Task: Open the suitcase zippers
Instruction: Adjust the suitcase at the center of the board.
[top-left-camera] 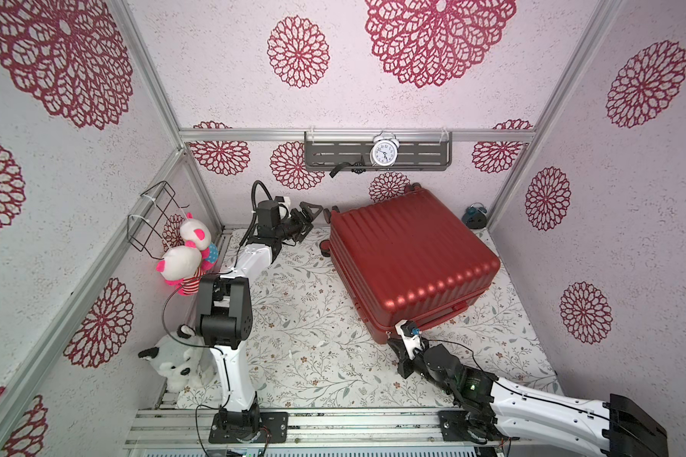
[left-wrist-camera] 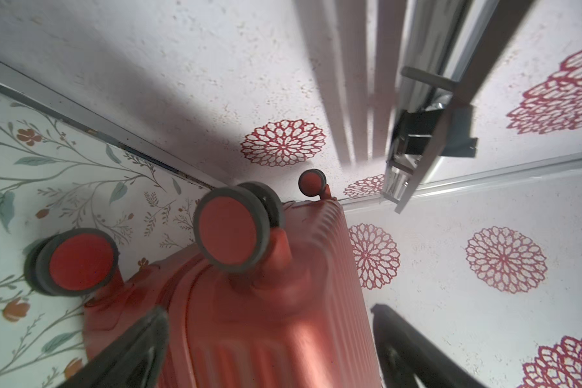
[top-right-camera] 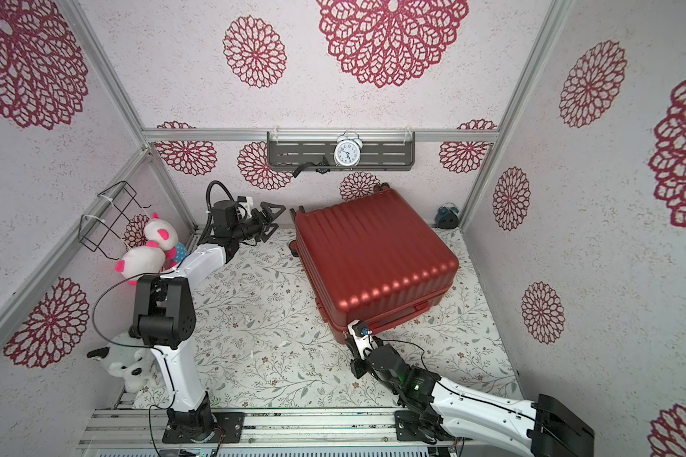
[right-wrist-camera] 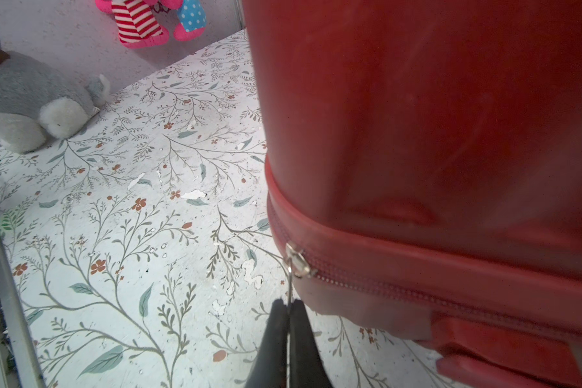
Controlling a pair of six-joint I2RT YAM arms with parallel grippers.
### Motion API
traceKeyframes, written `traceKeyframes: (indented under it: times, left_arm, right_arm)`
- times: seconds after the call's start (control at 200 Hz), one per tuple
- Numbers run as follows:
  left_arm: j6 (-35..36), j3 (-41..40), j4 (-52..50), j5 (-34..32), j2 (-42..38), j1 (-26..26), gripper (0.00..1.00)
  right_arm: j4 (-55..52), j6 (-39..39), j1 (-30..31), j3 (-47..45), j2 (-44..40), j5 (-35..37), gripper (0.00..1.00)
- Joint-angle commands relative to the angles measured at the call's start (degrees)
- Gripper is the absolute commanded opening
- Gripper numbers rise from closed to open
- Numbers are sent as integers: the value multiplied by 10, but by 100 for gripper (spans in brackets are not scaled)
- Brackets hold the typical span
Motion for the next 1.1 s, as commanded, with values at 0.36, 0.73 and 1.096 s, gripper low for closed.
traceKeyframes:
  times: [0.36, 0.73, 1.096]
  left_arm:
    - [-148, 177, 106, 76, 180, -11, 99]
    - [-184, 222, 129, 83, 218, -20, 88]
    - [-203, 232, 144, 84, 238, -24, 93]
  right_arm:
    - [-8, -11, 14, 4, -33, -23, 0]
    - [1, -10, 14, 2, -24, -21, 0]
    - [8, -10, 14, 4, -15, -23, 0]
